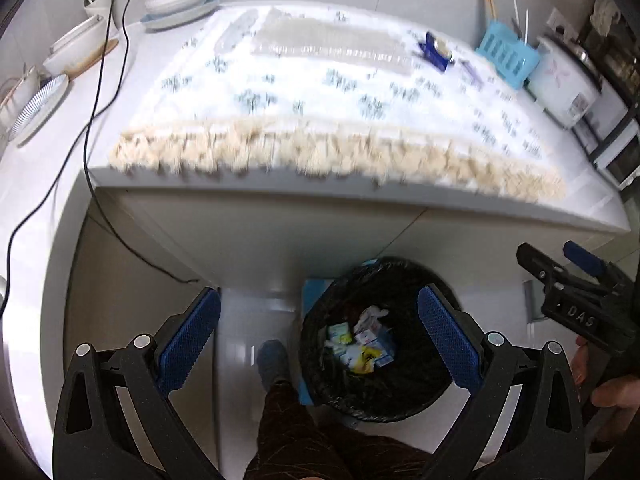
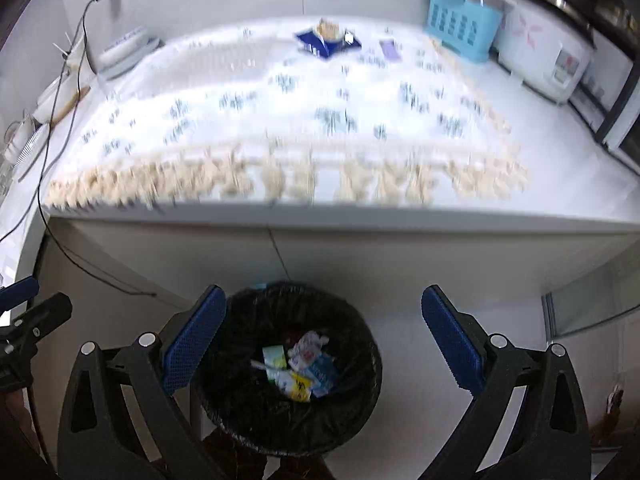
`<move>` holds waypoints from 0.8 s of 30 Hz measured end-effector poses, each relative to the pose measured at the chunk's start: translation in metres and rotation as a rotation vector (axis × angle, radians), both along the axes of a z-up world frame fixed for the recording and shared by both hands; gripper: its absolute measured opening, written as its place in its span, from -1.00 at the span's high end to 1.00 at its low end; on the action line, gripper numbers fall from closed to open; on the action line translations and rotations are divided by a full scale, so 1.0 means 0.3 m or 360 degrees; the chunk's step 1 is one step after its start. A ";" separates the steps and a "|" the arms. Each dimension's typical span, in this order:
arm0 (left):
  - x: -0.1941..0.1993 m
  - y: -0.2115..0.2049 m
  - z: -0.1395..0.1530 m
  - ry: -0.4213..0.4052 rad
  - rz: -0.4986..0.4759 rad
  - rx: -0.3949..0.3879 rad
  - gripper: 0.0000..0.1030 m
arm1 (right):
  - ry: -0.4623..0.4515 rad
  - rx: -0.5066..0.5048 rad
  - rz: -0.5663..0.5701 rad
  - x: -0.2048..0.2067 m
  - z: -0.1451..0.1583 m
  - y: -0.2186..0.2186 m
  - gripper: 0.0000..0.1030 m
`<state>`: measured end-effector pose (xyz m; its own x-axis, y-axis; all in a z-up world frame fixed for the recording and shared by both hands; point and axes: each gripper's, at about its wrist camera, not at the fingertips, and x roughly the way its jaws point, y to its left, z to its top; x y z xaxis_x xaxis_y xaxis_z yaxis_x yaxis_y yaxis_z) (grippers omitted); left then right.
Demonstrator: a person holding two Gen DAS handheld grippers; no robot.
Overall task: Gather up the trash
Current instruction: 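Raise both tools toward the counter, right toward the blue cookie packet, left toward the plastic tube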
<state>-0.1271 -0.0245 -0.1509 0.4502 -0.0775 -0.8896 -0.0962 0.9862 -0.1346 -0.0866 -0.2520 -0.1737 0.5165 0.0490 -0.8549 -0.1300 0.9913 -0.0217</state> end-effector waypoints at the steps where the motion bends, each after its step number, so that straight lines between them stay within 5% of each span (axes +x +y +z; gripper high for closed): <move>1: 0.008 0.004 0.024 -0.0021 0.0010 0.0013 -0.89 | -0.0012 -0.0003 0.0002 0.007 0.016 0.001 -0.83; 24: 0.414 0.212 0.253 -0.0151 0.0077 0.0072 -0.88 | -0.0194 0.0074 -0.0010 0.354 0.308 0.070 -0.83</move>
